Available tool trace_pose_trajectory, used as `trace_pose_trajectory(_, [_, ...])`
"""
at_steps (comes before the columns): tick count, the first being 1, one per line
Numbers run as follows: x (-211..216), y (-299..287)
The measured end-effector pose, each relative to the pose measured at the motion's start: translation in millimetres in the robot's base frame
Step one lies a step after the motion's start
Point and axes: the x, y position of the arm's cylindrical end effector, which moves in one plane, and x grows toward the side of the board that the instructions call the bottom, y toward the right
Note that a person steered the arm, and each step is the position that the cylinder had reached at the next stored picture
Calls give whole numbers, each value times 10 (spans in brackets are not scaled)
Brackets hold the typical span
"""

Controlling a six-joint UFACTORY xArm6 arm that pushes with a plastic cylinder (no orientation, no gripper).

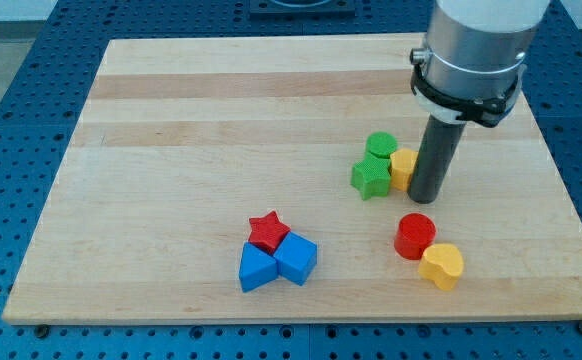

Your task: Push the yellow heart and red circle towards the green star

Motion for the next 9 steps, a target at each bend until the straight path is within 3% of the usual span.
trace_pose_trajectory(2, [21, 987])
trace_pose_trajectory(3, [250, 1534])
trace_pose_trajectory(4, [847, 1660])
trace_pose_trajectory(5, [1298, 1585])
trace_pose_trajectory(9, [1007, -242])
